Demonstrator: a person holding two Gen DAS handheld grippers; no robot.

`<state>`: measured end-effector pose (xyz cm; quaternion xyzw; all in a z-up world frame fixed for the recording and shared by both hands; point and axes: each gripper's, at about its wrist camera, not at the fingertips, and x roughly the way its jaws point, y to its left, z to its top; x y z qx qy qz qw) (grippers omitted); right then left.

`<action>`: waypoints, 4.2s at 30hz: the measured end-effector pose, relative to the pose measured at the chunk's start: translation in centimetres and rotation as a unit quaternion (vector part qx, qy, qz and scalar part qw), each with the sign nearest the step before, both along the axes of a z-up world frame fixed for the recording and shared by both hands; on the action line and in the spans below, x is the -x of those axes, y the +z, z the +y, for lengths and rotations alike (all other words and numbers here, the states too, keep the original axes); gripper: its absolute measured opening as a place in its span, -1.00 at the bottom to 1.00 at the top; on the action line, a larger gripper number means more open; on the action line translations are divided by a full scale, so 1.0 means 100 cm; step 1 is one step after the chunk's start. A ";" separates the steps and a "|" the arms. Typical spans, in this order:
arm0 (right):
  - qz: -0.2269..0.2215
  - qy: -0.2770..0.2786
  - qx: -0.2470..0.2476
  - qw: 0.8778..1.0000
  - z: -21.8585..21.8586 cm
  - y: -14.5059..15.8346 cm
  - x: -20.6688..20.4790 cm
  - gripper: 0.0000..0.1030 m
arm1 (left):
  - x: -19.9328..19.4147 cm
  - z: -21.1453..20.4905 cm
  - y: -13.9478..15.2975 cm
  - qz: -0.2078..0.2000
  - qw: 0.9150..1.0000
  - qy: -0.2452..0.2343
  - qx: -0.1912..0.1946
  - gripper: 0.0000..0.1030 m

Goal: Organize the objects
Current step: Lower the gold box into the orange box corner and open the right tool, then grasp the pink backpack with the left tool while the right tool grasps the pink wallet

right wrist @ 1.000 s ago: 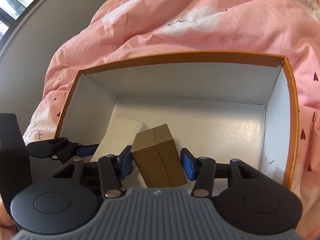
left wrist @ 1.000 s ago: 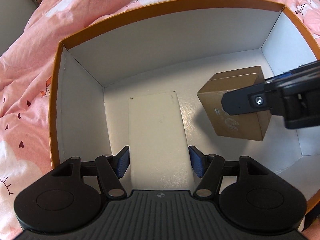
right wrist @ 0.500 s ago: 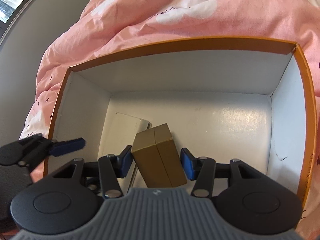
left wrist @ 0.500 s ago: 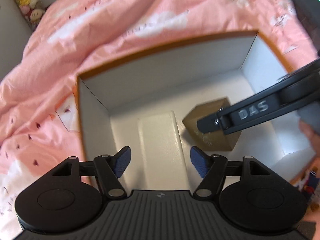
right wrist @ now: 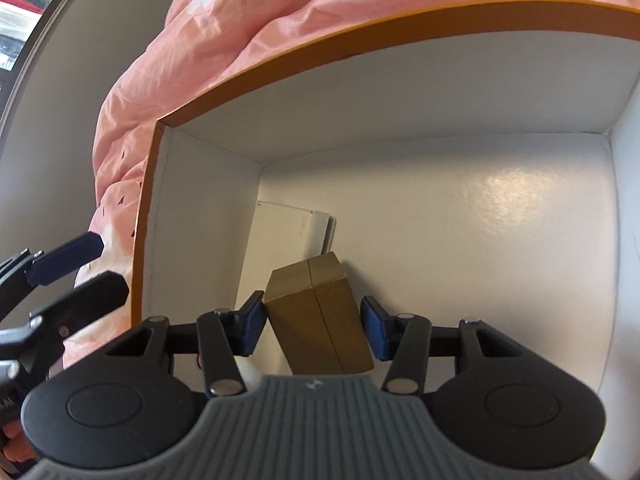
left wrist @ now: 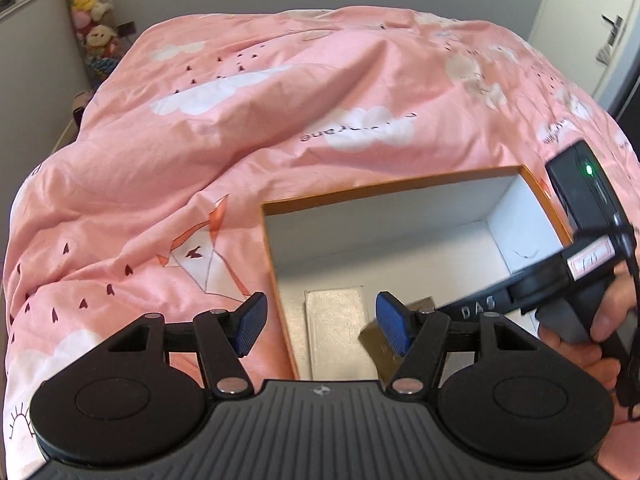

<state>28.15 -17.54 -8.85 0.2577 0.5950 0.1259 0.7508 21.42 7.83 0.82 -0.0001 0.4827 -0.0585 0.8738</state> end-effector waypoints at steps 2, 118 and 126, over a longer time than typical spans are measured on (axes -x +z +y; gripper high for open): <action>-0.005 0.006 -0.005 1.000 0.005 -0.002 -0.002 0.00 | -0.003 0.004 -0.001 0.000 1.000 0.007 0.001 0.43; -0.207 0.052 0.161 0.964 -0.003 0.081 0.204 -0.27 | 0.140 -0.035 -0.030 0.052 0.989 0.003 0.135 0.39; -0.194 0.091 0.163 0.963 0.012 0.058 0.227 -0.27 | 0.145 -0.033 -0.089 0.147 0.971 0.048 0.183 0.37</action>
